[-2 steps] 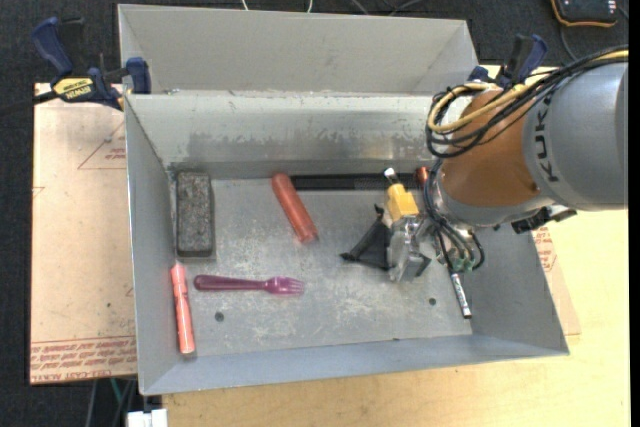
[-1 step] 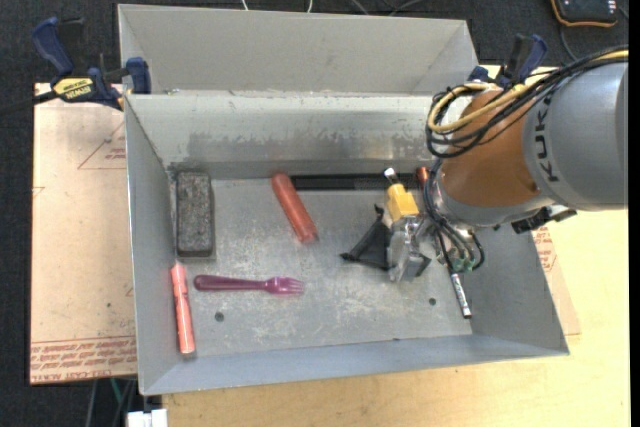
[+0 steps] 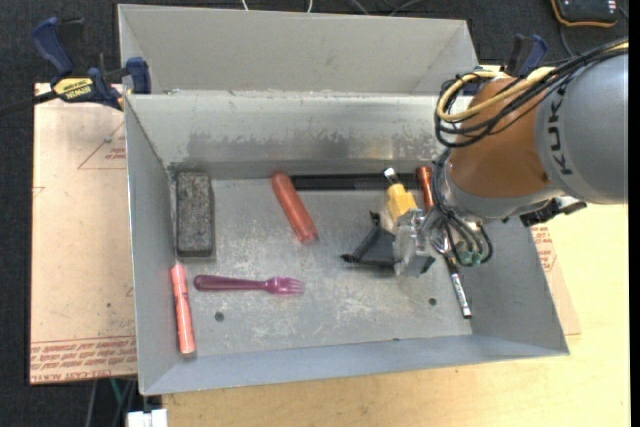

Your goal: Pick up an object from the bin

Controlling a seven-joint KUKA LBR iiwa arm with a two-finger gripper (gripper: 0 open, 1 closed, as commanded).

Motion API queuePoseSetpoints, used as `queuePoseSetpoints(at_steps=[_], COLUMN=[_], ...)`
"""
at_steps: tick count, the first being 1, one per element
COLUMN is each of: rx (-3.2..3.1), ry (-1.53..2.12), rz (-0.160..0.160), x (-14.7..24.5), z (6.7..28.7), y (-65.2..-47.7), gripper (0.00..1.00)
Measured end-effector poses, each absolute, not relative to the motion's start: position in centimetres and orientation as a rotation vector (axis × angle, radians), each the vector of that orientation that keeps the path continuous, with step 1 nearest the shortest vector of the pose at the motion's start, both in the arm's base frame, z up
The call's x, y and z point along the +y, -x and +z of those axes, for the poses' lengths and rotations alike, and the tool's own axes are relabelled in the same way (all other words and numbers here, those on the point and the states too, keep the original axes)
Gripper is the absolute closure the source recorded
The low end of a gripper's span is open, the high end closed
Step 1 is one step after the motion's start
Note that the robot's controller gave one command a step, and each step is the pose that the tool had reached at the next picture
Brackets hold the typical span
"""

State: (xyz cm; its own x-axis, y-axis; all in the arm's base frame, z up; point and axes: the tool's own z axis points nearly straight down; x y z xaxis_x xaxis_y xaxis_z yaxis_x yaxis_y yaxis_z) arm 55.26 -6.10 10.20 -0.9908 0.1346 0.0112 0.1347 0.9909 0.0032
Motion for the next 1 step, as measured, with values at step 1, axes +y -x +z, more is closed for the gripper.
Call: queuePoseSetpoints(at_steps=[1], rx=[-3.129], ry=[0.211], rz=[-0.006], x=[-6.13], z=[13.11], y=[-55.43], gripper=[1.00])
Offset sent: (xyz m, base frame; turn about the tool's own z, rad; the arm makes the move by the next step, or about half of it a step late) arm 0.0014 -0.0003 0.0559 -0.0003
